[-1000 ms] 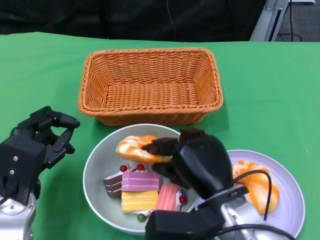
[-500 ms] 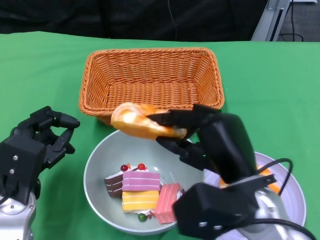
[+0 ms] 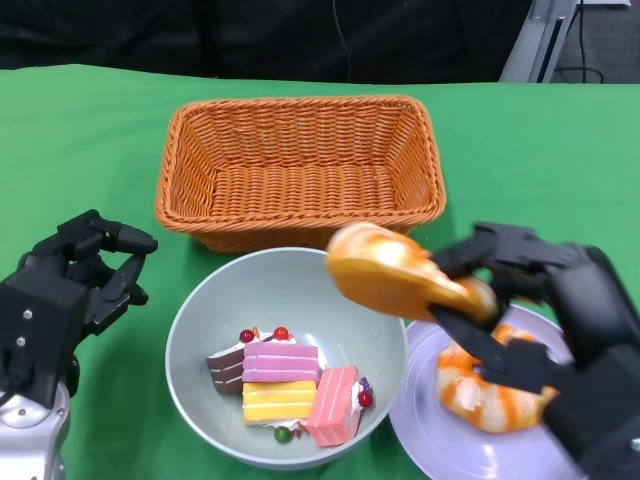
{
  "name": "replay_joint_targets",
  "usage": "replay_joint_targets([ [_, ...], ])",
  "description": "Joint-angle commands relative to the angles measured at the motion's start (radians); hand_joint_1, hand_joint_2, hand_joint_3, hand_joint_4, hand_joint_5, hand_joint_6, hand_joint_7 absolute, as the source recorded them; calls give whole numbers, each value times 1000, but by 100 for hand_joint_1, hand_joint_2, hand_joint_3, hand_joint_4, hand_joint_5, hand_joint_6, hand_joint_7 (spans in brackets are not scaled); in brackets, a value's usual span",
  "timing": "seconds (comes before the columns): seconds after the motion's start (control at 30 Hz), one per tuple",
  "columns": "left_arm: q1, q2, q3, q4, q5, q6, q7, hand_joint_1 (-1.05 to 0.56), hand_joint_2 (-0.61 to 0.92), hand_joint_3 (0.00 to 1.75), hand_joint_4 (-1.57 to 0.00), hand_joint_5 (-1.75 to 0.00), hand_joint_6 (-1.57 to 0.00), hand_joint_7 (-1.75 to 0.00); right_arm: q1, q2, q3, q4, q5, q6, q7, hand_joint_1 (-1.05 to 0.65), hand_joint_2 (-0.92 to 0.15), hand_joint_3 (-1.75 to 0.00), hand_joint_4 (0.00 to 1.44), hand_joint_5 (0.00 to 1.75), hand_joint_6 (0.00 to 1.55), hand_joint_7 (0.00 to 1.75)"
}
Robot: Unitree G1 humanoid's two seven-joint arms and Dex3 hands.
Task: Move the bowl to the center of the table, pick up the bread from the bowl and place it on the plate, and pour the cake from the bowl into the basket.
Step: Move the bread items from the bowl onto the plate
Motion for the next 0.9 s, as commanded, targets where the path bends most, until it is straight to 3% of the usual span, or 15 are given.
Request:
replay_joint_targets([
  [0.03, -6, 23, 10, 6, -12, -7, -7, -10, 92, 39, -79, -141, -76, -114, 59, -34, -87, -44, 87, 47, 49, -10, -71, -66, 88, 142, 85, 105],
  [0.1, -9, 23, 11, 10, -12, -7, -8, -11, 92, 39, -78, -141, -76, -114, 72, -45, -118, -54, 126, 75, 71, -12, -72, -66, 84, 145, 82, 108],
  [0.27, -19, 29, 14, 31, -8, -13, -6, -10, 92, 39, -79, -140, -76, -114, 100, -68, -251, -126, 314, 340, 160, -12, -80, -62, 70, 160, 68, 129],
  [0.47, -24, 33, 13, 44, -8, -22, -7, -10, 92, 39, -79, -140, -76, -113, 82, -103, -279, -157, 375, 448, 160, -11, -85, -55, 67, 166, 64, 134],
  [0.6, -25, 33, 17, 56, -13, -40, -12, -11, 92, 39, -80, -140, -77, -113, 47, -171, -367, -128, 446, 631, 193, -2, -86, -66, 64, 172, 62, 142],
  [0.9, -34, 35, 20, 68, -15, -30, -11, -10, 92, 39, -79, -140, -78, -113, 46, -254, -397, -94, 499, 732, 202, -2, -84, -64, 61, 175, 59, 144],
])
